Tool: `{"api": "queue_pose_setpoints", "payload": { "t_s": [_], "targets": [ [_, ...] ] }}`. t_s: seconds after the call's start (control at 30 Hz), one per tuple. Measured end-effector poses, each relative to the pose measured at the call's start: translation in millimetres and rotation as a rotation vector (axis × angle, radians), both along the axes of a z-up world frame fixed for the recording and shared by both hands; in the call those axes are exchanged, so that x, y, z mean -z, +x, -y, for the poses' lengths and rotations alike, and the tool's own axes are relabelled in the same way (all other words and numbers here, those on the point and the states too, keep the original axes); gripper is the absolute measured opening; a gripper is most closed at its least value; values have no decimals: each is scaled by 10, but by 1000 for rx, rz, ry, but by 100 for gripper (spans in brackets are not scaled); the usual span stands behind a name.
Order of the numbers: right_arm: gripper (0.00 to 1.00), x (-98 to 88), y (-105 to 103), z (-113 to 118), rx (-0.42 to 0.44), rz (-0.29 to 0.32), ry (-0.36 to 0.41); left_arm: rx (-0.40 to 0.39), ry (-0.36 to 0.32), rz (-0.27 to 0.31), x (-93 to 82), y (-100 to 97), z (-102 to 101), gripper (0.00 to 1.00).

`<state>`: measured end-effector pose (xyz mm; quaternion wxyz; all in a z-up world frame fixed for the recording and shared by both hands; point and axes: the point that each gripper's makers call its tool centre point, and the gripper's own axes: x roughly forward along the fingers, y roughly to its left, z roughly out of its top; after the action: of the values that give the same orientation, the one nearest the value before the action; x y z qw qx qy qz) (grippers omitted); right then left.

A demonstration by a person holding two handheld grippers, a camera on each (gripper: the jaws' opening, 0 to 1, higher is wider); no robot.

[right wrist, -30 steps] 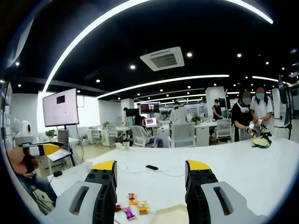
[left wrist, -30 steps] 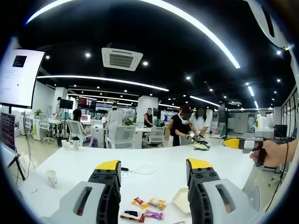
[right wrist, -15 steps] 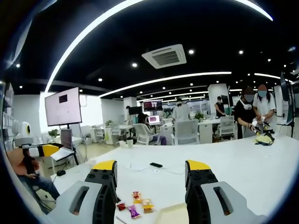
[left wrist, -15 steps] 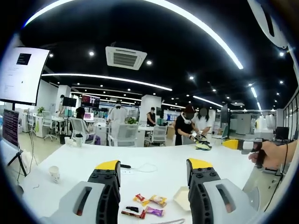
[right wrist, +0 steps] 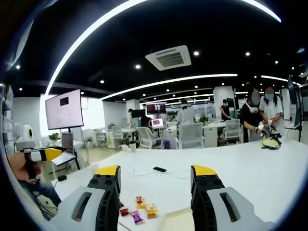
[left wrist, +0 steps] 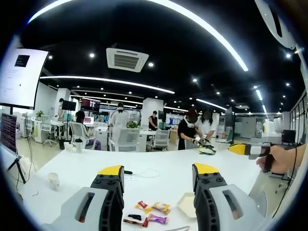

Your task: Place the target food into the container with the food tongs after gripping and lifting it, then release it inside without dropping or visibly crushing the food.

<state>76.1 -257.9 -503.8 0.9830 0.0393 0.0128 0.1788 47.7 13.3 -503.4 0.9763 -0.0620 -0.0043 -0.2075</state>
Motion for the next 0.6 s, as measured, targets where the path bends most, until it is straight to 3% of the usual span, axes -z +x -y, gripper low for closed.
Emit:
{"api": "queue_pose_setpoints", "payload": {
  "t_s": [0.13, 0.2, 0.27, 0.3, 0.4, 0.43, 0.47, 0.53, 0.57, 0.6],
  "targets": [
    [59, 46, -8, 1, 5, -11, 5, 13, 8, 2, -10, 3, 38, 57],
    [59, 162, 0, -37, -22, -69, -13, 1, 13, 33, -30, -12, 15, 56],
    [59, -10, 1, -35, -15, 22, -55, -6, -45, -42, 94, 21, 17, 56],
    [59, -37, -9, 9, 12, 41, -30, 33, -25, -42, 98, 32, 90, 57],
    [59, 211, -23, 89, 40, -53, 86, 71, 104, 18, 7, 64, 211, 56],
    [59, 310, -24, 111, 47, -75, 91, 73, 100, 22, -2, 72, 221, 57],
    [58, 592, -14, 86, 30, -187, 62, 67, 79, 17, 1, 112, 215, 56],
    [59, 699, 21, 19, -15, -240, 35, 48, 40, 32, 1, 234, 176, 58],
    [59, 521, 206, 69, 4, -138, 14, 46, 34, 27, 12, 268, 169, 59],
    [60, 442, 246, 71, 6, -109, 27, 57, 2, -25, 25, 399, 184, 62]
  ]
}}
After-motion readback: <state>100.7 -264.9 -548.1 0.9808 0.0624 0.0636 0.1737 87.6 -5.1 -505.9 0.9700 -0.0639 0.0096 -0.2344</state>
